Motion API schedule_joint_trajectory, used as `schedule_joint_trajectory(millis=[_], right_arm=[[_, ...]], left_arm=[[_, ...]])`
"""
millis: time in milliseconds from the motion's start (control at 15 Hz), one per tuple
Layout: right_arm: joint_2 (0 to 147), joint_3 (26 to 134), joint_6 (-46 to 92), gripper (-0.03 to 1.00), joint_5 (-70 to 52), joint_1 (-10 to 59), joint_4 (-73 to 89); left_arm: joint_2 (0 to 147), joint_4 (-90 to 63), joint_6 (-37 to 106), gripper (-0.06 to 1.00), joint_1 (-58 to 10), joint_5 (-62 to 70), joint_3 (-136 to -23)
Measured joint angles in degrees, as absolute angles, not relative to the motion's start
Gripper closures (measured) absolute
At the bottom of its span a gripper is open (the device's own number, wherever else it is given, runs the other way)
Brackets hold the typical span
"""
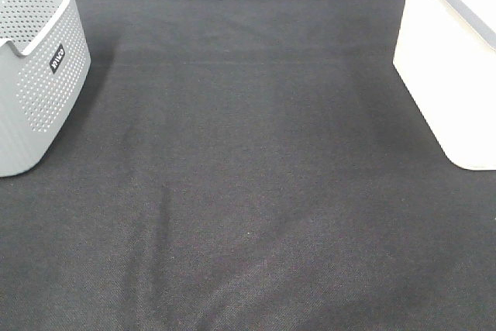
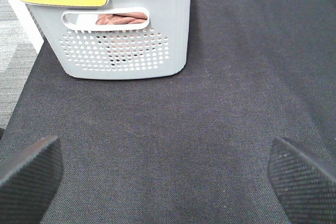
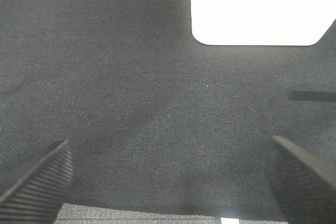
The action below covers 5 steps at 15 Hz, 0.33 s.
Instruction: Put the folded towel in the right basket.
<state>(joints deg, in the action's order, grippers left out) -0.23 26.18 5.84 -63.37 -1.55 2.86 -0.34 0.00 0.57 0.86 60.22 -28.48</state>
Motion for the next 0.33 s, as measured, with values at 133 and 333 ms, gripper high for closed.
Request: schedule_joint_trajectory(millis=[133, 333], right_arm=[[-0.2, 26.2, 5.8, 0.0, -63.4, -1.5, 2.9], [-0.2, 26.2, 5.8, 0.0, -63.4, -1.5, 2.9]], left_arm=[[-0.3, 0.3, 0.6, -0.04, 0.9, 60.2, -28.5], [-0.3, 0.3, 0.6, -0.04, 0.9, 60.2, -28.5]])
